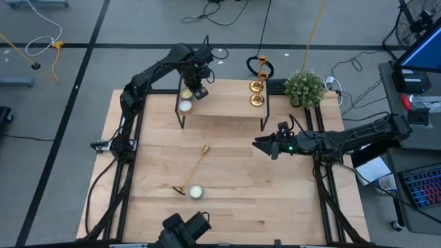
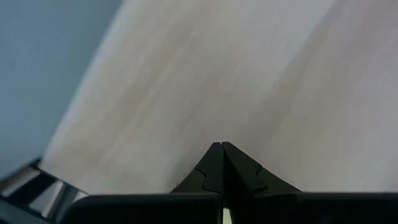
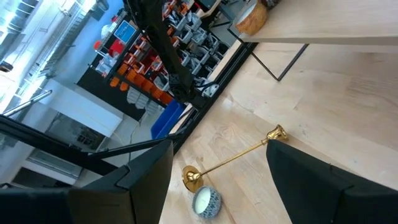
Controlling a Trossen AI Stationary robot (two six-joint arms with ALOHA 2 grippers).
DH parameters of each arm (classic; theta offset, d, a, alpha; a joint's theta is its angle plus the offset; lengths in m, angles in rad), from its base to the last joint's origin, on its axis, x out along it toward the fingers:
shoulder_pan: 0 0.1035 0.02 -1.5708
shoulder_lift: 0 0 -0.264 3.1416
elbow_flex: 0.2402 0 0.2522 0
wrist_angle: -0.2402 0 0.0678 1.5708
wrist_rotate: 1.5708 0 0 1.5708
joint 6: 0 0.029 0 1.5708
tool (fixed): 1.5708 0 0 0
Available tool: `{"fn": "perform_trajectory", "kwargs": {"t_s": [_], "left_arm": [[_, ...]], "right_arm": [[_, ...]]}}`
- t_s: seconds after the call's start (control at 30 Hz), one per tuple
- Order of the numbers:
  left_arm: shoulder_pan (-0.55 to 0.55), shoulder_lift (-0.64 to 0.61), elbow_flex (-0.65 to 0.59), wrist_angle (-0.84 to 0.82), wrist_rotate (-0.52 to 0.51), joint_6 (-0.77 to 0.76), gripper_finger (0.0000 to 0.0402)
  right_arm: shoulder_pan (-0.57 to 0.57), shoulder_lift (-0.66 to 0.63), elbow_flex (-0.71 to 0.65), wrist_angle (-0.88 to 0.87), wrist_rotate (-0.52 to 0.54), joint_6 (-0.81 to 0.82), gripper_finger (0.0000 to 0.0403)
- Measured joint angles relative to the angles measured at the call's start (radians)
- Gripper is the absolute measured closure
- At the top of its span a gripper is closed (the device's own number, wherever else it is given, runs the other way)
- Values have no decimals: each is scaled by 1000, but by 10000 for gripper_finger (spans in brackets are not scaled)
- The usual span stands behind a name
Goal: Pick & Place candle stick holders
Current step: Put the black scented candle aligned with the orange scented candle on the shelf, then adjust the orange scented candle on the shelf
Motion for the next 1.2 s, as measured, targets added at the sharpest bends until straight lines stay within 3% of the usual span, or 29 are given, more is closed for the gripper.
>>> {"fn": "perform_trajectory", "kwargs": {"t_s": [0.5,0.57,0.7,0.87,1.03,1.2], "left_arm": [[38,-89,9,40,-58,12,401],[46,-127,9,57,-27,6,401],[46,-204,10,5,153,-37,401],[-48,-336,-41,6,323,-82,401],[-183,-422,-174,0,295,-206,401],[-326,-432,-309,-2,242,-277,401]], "right_arm": [[-1,0,0,0,0,-15,147],[-1,0,0,0,0,-18,147],[-1,0,0,0,0,-18,147],[-4,0,0,-1,1,-18,147],[-13,4,0,2,1,-18,147],[-13,20,0,4,0,-16,147]]}}
